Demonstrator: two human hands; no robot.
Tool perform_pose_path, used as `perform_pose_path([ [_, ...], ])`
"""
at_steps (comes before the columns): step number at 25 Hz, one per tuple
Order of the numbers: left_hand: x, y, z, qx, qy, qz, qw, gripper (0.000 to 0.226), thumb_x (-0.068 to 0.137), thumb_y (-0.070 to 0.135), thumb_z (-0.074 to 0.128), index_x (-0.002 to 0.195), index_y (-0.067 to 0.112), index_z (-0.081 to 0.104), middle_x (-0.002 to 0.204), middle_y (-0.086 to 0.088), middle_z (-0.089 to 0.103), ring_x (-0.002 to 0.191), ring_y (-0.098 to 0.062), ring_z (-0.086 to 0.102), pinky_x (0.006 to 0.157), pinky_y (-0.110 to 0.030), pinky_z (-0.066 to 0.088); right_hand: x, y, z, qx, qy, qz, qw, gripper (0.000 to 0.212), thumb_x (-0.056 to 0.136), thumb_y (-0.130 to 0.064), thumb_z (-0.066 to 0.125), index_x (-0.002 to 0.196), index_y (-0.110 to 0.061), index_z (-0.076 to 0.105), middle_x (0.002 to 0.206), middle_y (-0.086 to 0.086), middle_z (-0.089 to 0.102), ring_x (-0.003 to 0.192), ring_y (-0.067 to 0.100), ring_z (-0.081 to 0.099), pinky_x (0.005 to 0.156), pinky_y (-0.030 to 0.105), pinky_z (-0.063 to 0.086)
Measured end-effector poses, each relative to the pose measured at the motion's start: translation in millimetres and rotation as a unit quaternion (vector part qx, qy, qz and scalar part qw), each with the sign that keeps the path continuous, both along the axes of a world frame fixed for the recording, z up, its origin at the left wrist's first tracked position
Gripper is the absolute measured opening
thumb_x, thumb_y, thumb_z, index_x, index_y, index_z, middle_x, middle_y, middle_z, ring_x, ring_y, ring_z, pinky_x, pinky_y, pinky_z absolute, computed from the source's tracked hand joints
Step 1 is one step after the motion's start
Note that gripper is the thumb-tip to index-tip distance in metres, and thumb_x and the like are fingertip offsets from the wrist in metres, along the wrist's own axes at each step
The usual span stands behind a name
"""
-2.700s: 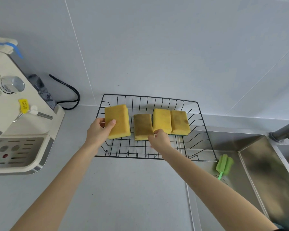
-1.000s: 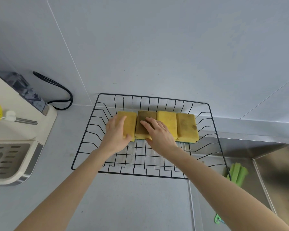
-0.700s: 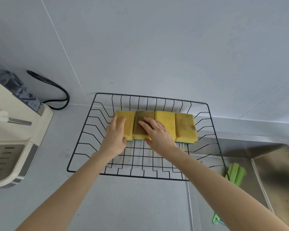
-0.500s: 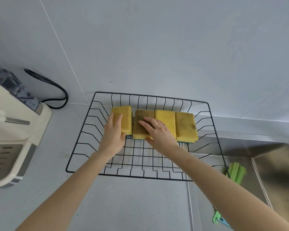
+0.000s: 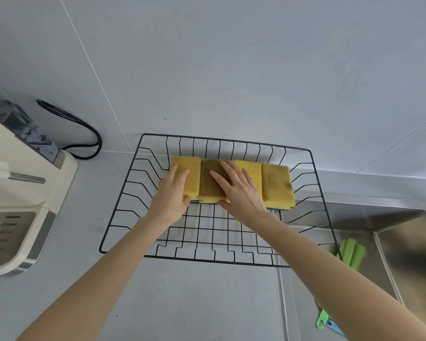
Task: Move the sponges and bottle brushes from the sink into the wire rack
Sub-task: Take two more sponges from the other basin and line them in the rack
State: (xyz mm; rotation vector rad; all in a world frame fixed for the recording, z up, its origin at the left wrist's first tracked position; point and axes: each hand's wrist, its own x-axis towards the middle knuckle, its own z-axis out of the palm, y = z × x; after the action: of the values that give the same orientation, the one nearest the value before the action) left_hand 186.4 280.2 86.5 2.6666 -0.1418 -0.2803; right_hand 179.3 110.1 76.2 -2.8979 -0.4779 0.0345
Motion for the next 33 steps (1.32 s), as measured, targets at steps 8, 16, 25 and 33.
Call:
perform_pose_path([
  [8, 0, -13, -1, 0.053, -0.008, 0.032, 0.998, 0.069, 0.083, 0.034, 0.06, 0.14, 0.015, 0.025, 0.155, -0.011, 0.011, 0.133, -0.035, 0.031, 0.096, -0.047, 0.045, 4, 0, 2, -0.03, 0.041, 0.01, 0.999, 0.07, 0.091, -0.022, 0.054, 0.148, -0.022, 0.014, 0.16, 0.009, 0.007, 0.148, 0.025, 0.005, 0.12, 0.037, 0.003],
  [16, -4, -8, 14, 0.111, 0.024, -0.012, 0.993, 0.082, 0.084, 0.042, 0.057, 0.146, 0.016, 0.01, 0.157, -0.013, 0.0, 0.143, -0.037, 0.006, 0.113, -0.056, 0.019, -11, -4, 15, -0.035, 0.06, -0.017, 0.997, 0.078, 0.089, -0.033, 0.055, 0.149, -0.023, 0.007, 0.16, 0.003, -0.002, 0.148, 0.021, -0.003, 0.12, 0.039, 0.002],
  [25, -40, -18, 71, 0.116, -0.024, -0.041, 0.992, 0.076, 0.089, 0.047, 0.045, 0.147, 0.017, 0.005, 0.158, -0.013, 0.003, 0.145, -0.034, 0.002, 0.116, -0.055, 0.009, -55, -19, 66, 0.009, 0.041, -0.08, 0.996, 0.067, 0.095, -0.035, 0.044, 0.149, -0.023, 0.007, 0.16, 0.002, 0.004, 0.148, 0.022, 0.0, 0.12, 0.042, 0.003],
  [33, -90, -49, 117, 0.135, -0.077, -0.078, 0.985, 0.075, 0.089, 0.049, 0.042, 0.147, 0.018, 0.006, 0.158, -0.012, 0.005, 0.145, -0.03, 0.007, 0.117, -0.05, 0.013, -117, -65, 101, 0.038, 0.009, -0.12, 0.992, 0.063, 0.094, -0.03, 0.046, 0.148, -0.022, 0.013, 0.16, 0.001, 0.009, 0.148, 0.02, 0.001, 0.12, 0.043, 0.001],
])
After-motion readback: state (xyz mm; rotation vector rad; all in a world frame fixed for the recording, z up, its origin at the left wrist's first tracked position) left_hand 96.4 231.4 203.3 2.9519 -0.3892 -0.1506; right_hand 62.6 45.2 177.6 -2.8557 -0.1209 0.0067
